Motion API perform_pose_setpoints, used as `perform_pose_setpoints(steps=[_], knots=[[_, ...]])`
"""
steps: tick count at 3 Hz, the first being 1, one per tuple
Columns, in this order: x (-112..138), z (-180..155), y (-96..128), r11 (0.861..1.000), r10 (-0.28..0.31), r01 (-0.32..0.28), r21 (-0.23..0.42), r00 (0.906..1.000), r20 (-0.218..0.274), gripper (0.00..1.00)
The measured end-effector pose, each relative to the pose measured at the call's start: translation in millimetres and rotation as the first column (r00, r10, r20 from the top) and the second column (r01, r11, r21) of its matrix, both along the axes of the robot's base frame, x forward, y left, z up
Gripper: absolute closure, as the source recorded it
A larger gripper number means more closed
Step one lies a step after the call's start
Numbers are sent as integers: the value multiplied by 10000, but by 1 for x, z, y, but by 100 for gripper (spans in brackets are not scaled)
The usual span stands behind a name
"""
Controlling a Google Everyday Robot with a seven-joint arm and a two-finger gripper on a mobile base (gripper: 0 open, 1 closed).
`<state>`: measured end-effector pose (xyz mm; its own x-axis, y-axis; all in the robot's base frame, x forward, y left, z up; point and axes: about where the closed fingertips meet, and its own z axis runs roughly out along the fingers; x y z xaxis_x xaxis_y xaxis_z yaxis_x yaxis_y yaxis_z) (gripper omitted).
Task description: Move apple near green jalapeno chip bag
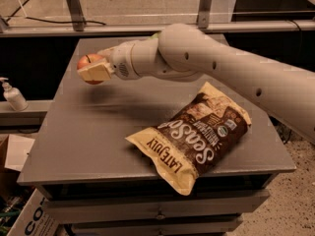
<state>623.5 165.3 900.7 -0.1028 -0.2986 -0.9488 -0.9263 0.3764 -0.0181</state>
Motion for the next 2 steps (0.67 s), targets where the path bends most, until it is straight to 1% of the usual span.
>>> perform_pose_setpoints(steps=[1,2], knots=[[-6,4,-56,9958,-671,660,-642,9976,-147,100],[-9,1,-54,9959,-636,624,-655,9978,-174,100]])
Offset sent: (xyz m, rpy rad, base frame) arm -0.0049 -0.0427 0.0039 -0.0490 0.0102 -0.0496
